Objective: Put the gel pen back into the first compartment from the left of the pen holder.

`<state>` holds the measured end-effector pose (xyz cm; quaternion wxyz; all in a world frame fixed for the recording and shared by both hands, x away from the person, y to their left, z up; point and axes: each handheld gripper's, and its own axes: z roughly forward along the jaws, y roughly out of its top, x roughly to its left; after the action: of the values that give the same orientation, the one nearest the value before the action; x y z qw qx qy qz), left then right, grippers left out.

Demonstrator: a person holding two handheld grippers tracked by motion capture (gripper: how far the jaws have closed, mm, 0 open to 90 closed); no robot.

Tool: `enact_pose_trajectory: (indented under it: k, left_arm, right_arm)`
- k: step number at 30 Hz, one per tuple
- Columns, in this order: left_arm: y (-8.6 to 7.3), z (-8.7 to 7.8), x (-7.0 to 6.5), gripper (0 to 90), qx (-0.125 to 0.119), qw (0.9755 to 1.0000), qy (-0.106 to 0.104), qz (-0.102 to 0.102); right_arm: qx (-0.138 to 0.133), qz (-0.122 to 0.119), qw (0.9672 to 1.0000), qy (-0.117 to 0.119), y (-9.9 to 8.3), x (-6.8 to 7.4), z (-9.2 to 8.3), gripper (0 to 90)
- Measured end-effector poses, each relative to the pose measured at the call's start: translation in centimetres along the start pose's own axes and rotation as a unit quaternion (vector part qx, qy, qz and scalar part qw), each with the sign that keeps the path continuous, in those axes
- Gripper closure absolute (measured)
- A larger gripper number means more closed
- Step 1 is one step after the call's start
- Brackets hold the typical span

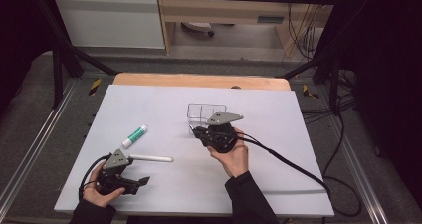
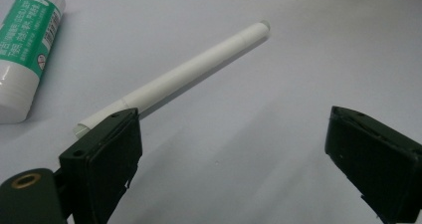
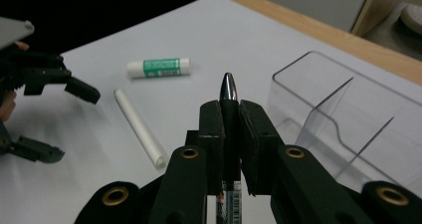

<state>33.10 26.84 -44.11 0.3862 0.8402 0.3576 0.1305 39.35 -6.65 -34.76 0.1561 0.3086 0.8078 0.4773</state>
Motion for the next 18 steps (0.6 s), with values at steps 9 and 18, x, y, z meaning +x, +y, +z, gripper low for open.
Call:
enact_pose_trajectory:
  k: [9,18]
  left_arm:
    - [0.0,0.0,0.0,7.6,0.0,1.0,0.0,0.0]
    - [0.0,0.1,0.0,7.6,0.002,1.0,0.0,0.002]
  right_arm:
    - [-0.067,0.02,0.9974,-0.018,1.1,-0.7,-1.0,81.0]
    - [-0.109,0.044,0.9928,-0.019,2.2,-2.0,-1.0,81.0]
